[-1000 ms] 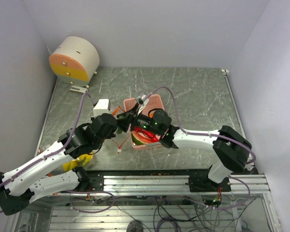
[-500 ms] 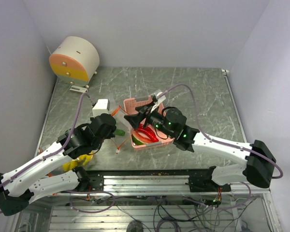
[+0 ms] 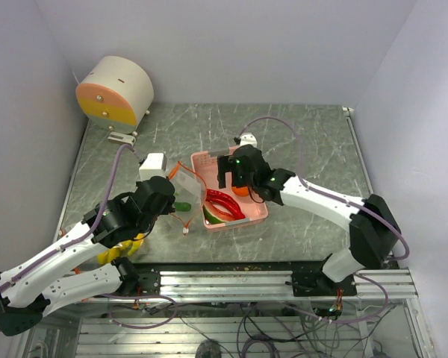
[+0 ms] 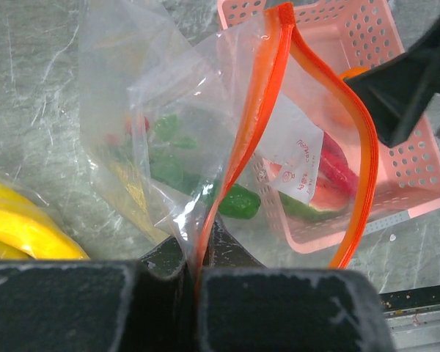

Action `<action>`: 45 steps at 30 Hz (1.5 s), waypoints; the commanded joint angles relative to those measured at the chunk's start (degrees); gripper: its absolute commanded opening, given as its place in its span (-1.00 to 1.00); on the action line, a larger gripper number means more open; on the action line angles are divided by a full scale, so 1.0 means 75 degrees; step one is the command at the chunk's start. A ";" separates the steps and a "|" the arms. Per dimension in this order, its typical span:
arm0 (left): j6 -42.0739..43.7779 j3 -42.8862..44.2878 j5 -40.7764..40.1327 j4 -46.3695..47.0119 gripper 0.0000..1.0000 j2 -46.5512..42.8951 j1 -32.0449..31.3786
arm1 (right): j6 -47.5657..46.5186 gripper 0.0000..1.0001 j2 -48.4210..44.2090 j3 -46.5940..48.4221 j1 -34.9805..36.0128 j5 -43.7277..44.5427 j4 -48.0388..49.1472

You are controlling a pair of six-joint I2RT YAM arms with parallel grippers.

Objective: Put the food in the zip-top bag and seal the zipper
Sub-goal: Pick up the fake fruit from the bin.

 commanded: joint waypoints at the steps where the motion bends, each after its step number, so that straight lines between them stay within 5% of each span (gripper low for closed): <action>1: 0.0146 0.0096 -0.0138 -0.0049 -0.86 -0.0101 0.0000 | 0.0305 1.00 0.0796 0.0676 -0.0148 0.0157 -0.0999; 15: 0.0110 -0.0016 -0.0302 -0.0230 -0.86 -0.0265 -0.0001 | 0.0320 1.00 0.2579 0.1141 -0.0242 0.0653 -0.1548; 29: -0.0004 -0.0156 -0.0288 -0.0249 -0.86 -0.0339 -0.0005 | 0.0241 0.99 0.1516 0.1042 -0.0108 0.0950 -0.2267; 45: 0.0055 -0.0315 -0.0278 -0.0255 -0.86 -0.0753 -0.0004 | 0.0417 0.96 0.2212 0.1004 -0.0079 0.1250 -0.2411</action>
